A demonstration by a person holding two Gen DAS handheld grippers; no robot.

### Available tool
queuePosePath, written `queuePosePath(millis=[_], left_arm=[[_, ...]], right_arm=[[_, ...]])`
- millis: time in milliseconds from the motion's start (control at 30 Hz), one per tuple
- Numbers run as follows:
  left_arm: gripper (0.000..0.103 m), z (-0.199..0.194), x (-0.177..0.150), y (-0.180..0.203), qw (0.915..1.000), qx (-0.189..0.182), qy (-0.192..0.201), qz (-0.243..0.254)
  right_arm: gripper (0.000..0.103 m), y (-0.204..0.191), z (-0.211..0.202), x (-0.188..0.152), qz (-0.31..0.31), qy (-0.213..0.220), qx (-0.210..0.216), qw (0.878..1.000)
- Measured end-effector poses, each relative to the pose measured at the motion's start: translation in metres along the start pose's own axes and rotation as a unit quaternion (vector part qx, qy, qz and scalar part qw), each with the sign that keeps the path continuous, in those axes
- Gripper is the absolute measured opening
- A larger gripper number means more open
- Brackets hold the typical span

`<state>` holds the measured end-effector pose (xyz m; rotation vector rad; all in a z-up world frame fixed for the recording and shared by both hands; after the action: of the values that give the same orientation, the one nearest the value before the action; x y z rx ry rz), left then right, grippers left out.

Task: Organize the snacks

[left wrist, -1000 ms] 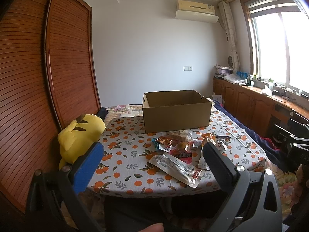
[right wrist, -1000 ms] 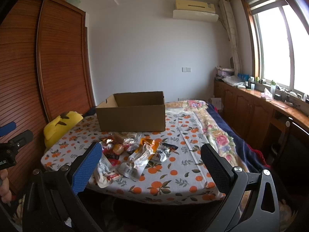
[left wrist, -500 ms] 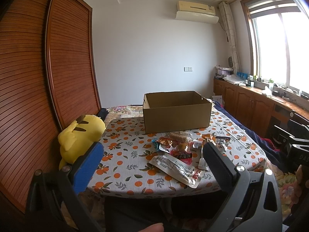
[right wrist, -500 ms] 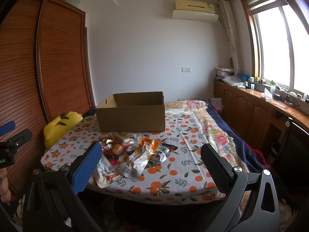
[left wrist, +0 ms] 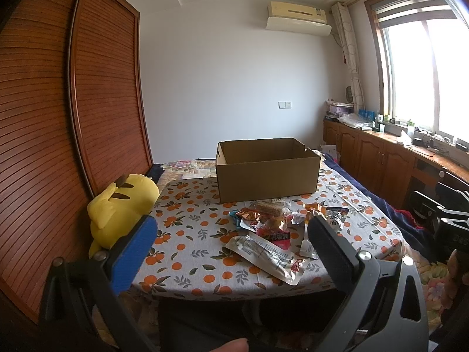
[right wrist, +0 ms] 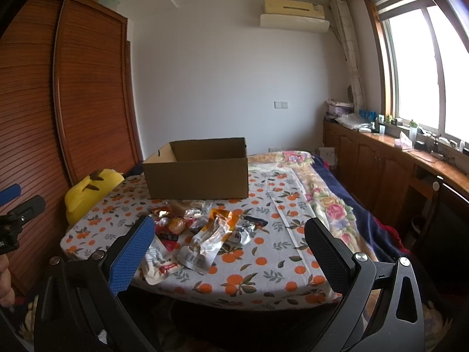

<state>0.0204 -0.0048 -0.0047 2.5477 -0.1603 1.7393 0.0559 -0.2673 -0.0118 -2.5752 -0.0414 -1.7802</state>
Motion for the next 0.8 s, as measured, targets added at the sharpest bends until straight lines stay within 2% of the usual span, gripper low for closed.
queuePosePath(millis=[567, 800], left_arm=[[0.103, -0.002, 0.002, 0.001, 1.0000, -0.001, -0.005, 0.002], [0.103, 0.010, -0.010, 0.000, 0.9998, -0.001, -0.021, 0.000]], right_arm=[[0.103, 0.003, 0.000, 0.000, 0.001, -0.001, 0.000, 1.000], [0.103, 0.004, 0.008, -0.008, 0.001, -0.013, 0.004, 1.000]])
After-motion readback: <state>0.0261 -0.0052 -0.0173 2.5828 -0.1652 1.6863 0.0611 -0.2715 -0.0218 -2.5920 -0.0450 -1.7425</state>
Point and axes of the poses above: each gripper's, at about its wrist camera, not at the fingertips, and z roughly the way its jaws point, y to its right, x to its top, the point moved 3 cm from there along z, roughly the way its jaws point, and after that the axes turned 6 degrees about -x, right-handed, at the moved point
